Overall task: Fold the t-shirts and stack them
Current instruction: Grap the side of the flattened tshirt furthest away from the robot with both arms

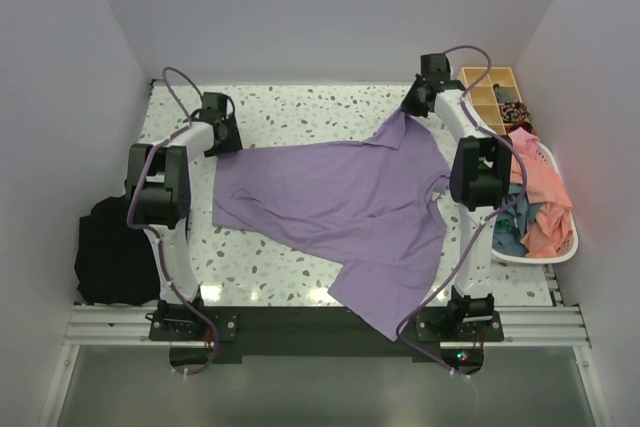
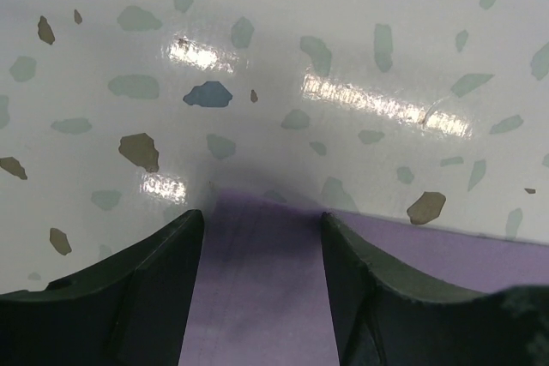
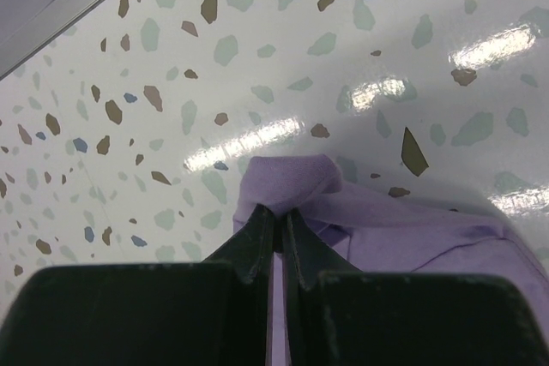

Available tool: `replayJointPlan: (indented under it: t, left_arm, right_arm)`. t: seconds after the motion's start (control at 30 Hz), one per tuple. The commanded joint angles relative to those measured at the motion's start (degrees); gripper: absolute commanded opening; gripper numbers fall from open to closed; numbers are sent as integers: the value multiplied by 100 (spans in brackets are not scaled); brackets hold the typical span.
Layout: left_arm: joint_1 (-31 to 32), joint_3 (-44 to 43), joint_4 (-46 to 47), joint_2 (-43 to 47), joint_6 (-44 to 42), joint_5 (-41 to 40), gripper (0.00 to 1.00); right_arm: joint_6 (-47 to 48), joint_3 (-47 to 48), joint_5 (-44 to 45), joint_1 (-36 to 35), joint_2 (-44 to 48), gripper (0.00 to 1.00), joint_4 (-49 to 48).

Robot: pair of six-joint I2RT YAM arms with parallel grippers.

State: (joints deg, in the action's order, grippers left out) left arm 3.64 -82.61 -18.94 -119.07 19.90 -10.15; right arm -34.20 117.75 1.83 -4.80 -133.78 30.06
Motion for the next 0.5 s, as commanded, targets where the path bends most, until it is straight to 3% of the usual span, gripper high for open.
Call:
replayJointPlan:
  t: [0.0, 0.07, 0.1, 0.2, 0.47]
  left_arm:
    - [-48, 131, -75, 129, 22, 338, 57]
    - [-48, 166, 4, 59, 31, 461, 47]
    - [-48, 140, 4, 33, 31, 531, 31]
    - [-48, 43, 92, -81, 5, 681, 0]
    - [-153, -809, 110, -275, -65, 901, 0]
  right_arm:
    - [80, 151, -86, 23, 62, 0, 122]
    - [97, 143, -51, 14, 80, 0, 131]
    - [97, 143, -42, 23, 88, 0, 131]
    - [132, 213, -94, 14, 97, 0, 87]
    - [291, 801, -595, 128, 79, 0, 79]
